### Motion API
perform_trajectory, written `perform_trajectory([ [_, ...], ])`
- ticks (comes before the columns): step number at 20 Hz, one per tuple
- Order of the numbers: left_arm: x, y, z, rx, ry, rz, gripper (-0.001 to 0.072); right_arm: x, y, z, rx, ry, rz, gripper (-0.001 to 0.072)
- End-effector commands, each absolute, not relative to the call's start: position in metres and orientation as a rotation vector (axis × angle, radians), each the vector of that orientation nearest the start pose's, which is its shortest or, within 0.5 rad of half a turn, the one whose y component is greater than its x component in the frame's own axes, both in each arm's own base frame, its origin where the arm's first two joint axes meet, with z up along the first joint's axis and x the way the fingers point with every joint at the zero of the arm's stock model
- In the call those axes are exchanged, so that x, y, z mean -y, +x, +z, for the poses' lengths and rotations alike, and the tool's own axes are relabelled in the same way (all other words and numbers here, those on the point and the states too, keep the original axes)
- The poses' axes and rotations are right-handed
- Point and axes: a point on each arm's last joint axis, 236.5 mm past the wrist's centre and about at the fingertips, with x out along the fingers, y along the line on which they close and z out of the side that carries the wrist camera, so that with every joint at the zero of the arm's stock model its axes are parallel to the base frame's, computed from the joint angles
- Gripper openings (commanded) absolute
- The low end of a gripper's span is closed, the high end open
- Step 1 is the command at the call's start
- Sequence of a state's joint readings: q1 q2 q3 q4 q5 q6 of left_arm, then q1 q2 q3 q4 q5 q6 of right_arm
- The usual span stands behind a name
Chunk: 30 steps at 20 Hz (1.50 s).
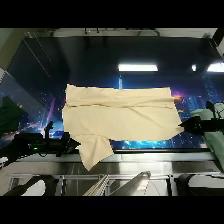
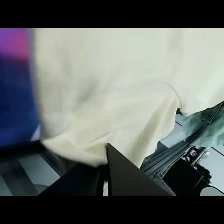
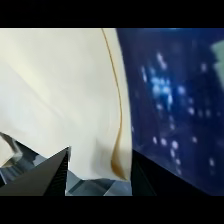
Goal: Fold the shirts.
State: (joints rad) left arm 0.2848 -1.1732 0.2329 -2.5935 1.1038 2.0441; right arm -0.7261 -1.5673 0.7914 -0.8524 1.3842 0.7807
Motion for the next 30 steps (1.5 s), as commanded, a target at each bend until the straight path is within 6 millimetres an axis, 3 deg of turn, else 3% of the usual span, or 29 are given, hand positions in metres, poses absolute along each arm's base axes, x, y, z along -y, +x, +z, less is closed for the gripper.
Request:
perform_trajectory([
  [1,0.134,0.187,-0.114,-1.529,-1.088,-0.314,0.0022,0.011,0.254,-0.103,-1.475,0.909,0.511,0.0459],
  [5,0.135,0.186,-0.113,-1.535,-1.092,-0.323,0.0022,-0.010,0.244,-0.107,-1.523,0.905,0.551,0.0439],
  [7,0.136,0.185,-0.111,-1.539,-1.095,-0.330,0.0022,-0.013,0.249,-0.103,-1.505,0.925,0.561,0.0113],
  [10,0.137,0.183,-0.110,-1.544,-1.097,-0.337,0.0022,-0.011,0.259,-0.098,-1.468,0.934,0.557,0.0022],
  [12,0.137,0.183,-0.110,-1.544,-1.097,-0.338,0.0022,-0.013,0.267,-0.093,-1.430,0.967,0.560,0.0021],
  [14,0.142,0.180,-0.102,-1.563,-1.109,-0.381,0.0022,-0.018,0.262,-0.085,-1.460,1.014,0.573,0.0020],
  [17,0.150,0.185,-0.068,-1.550,-1.091,-0.519,0.0020,-0.015,0.235,-0.073,-1.598,1.010,0.509,0.0020],
  [19,0.148,0.194,-0.044,-1.470,-1.031,-0.566,0.0020,-0.005,0.228,-0.063,-1.610,0.994,0.398,0.0019],
  [22,0.155,0.174,-0.014,-1.434,-1.008,-0.649,0.0021,0.010,0.216,-0.051,-1.609,1.038,0.166,0.0019],
  [24,0.155,0.167,-0.017,-1.409,-1.012,-0.609,0.0020,0.019,0.198,-0.052,-1.640,0.992,0.034,0.0020],
  [27,0.156,0.159,-0.020,-1.387,-1.005,-0.581,0.0020,0.036,0.189,-0.052,-1.604,0.878,-0.056,0.0020],
  [30,0.141,0.175,-0.002,-1.288,-1.022,-0.543,0.0020,0.034,0.194,-0.044,-1.561,0.877,-0.060,0.0019],
])
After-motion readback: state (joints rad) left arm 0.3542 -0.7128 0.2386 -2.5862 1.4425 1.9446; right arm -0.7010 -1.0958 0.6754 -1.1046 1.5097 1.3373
